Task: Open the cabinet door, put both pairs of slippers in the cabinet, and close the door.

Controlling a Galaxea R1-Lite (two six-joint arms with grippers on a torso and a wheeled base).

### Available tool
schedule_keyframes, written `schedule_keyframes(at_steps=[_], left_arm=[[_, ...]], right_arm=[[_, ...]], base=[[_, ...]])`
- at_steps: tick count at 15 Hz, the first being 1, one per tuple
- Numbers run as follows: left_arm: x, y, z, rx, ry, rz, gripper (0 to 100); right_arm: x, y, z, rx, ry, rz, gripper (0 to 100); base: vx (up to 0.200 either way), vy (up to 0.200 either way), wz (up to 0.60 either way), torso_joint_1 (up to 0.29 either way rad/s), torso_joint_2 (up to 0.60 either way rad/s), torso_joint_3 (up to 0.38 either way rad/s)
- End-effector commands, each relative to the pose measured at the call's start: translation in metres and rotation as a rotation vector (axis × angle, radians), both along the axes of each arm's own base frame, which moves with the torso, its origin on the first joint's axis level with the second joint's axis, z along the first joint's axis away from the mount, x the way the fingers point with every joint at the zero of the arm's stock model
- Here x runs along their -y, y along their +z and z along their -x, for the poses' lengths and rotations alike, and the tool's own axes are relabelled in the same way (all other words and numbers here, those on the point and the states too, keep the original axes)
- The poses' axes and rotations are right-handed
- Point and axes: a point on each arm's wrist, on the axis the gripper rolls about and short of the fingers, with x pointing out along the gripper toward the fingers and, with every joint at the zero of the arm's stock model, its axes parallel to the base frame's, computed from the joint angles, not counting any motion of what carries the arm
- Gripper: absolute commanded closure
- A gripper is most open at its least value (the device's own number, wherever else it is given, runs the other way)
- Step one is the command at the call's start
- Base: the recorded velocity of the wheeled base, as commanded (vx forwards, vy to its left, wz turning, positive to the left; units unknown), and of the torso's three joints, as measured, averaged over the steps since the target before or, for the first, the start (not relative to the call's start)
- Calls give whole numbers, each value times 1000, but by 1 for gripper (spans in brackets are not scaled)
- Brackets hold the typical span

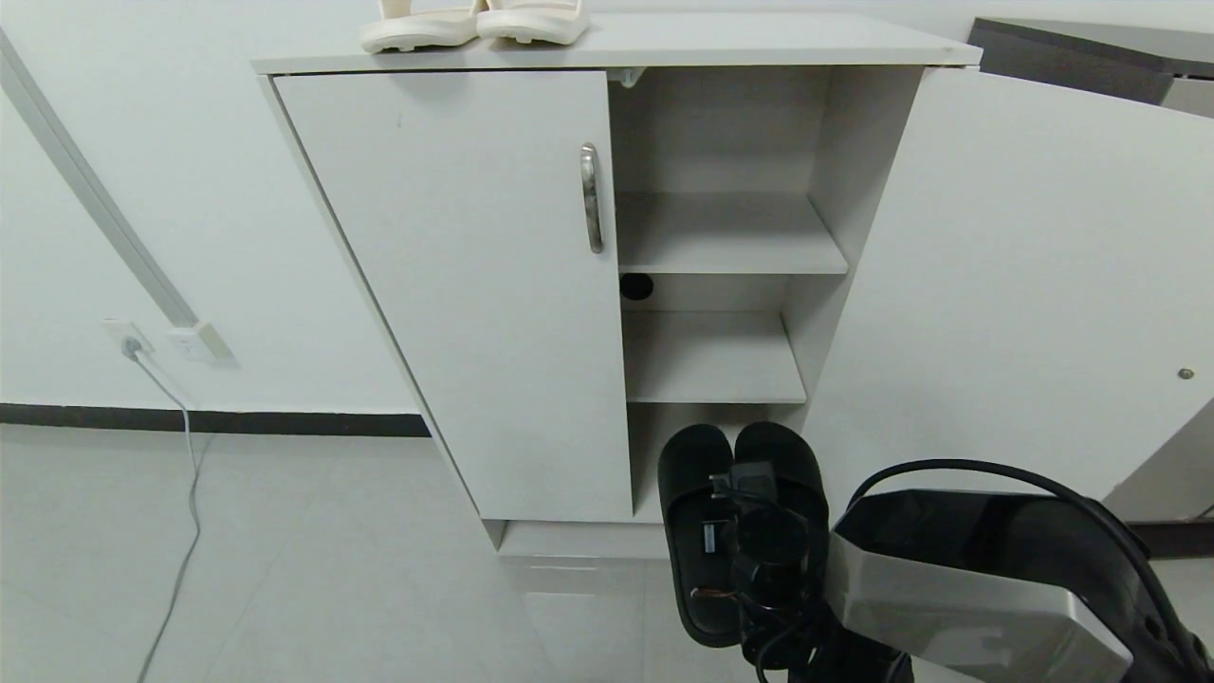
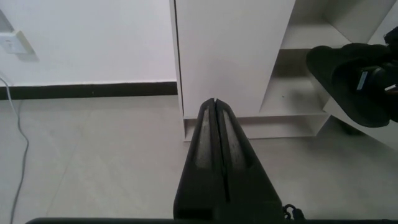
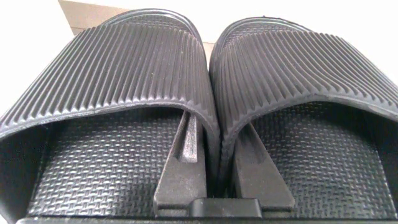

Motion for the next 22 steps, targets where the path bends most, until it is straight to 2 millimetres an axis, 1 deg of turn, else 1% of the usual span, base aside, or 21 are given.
schedule_keyframes(at_steps=[1, 11, 16, 19, 22], left_arm=[[0, 0, 0, -1, 0, 0, 100], [0, 0, 0, -1, 1, 0, 100], [0, 0, 0, -1, 1, 2, 100], [0, 0, 0, -1, 1, 2, 100], [0, 0, 0, -1, 1, 2, 100]], right_arm=[[0, 0, -1, 3, -1, -2, 100], [0, 3, -1, 8, -3, -6, 100], [-2, 6, -4, 18, 0, -15, 100], [3, 9, -17, 20, -3, -17, 100], [-1, 19, -41, 19, 23, -20, 100]], base=[[200, 0, 0, -7, -2, 7], [200, 0, 0, 3, 4, 1], [0, 0, 0, 0, 0, 0], [0, 0, 0, 0, 0, 0], [0, 0, 0, 0, 0, 0]])
